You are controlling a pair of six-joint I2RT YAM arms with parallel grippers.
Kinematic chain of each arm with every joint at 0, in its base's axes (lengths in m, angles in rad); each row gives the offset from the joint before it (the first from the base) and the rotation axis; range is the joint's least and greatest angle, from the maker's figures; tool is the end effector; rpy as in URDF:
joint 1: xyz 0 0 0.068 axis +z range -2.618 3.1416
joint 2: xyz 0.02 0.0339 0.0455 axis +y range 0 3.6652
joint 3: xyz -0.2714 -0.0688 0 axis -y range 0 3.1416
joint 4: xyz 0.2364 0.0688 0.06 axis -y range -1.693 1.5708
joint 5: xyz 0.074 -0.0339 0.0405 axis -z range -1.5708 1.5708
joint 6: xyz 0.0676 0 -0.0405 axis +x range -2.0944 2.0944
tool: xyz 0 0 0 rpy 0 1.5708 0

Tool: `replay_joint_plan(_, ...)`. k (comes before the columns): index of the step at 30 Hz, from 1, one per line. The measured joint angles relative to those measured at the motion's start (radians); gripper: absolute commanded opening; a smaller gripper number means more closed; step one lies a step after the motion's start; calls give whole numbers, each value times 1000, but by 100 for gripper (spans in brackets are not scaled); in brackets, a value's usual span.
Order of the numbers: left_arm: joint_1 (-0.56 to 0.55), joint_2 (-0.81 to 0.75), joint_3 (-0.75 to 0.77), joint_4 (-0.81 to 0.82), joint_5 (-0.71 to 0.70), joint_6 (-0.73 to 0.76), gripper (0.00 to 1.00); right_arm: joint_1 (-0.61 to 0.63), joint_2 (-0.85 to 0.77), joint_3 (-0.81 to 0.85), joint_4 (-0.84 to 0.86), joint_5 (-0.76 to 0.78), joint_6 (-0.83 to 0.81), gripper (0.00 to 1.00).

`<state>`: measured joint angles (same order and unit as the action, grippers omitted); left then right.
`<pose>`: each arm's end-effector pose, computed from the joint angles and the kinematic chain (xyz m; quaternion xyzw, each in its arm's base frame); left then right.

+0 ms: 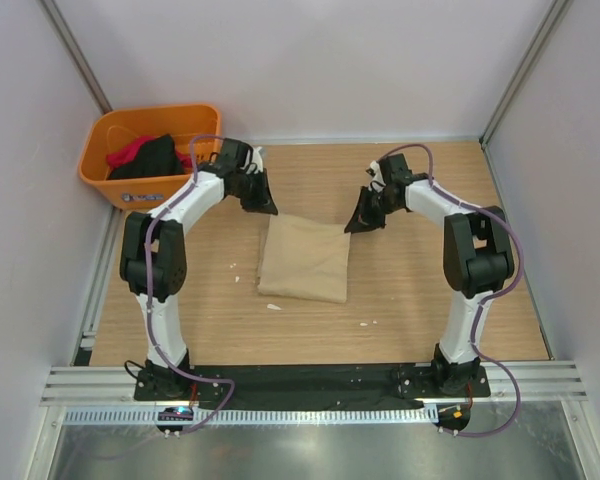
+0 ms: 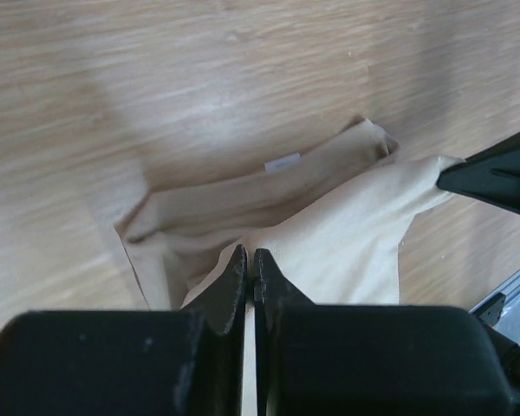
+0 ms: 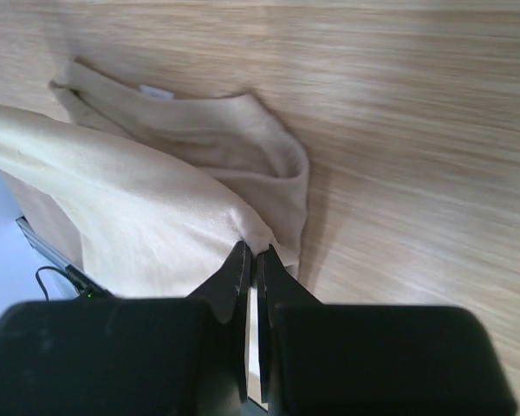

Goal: Fold and stack the t-shirts
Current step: Fold the tshirt

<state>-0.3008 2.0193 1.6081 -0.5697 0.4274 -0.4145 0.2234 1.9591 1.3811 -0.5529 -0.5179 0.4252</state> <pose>0.4251 -0.1612 0.2059 0.0084 0.9370 -0.2895 0.1951 0.3925 0.1235 0.1657 0.0394 0.9442 0.3041 0.1203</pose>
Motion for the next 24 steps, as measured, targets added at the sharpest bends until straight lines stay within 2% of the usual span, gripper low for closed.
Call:
replay_joint_plan(5,1,-88,-56,-44,-40,-6,0,30,-28,34,-23,-1,11,1)
replay_joint_plan(14,13,-88,-96,-123,-137,-50,0,44,-7,83,-48,0,23,1)
replay_joint_plan(24,16,27,-24,-154,-198,-66,1,44,162,210,-23,-5,18,2)
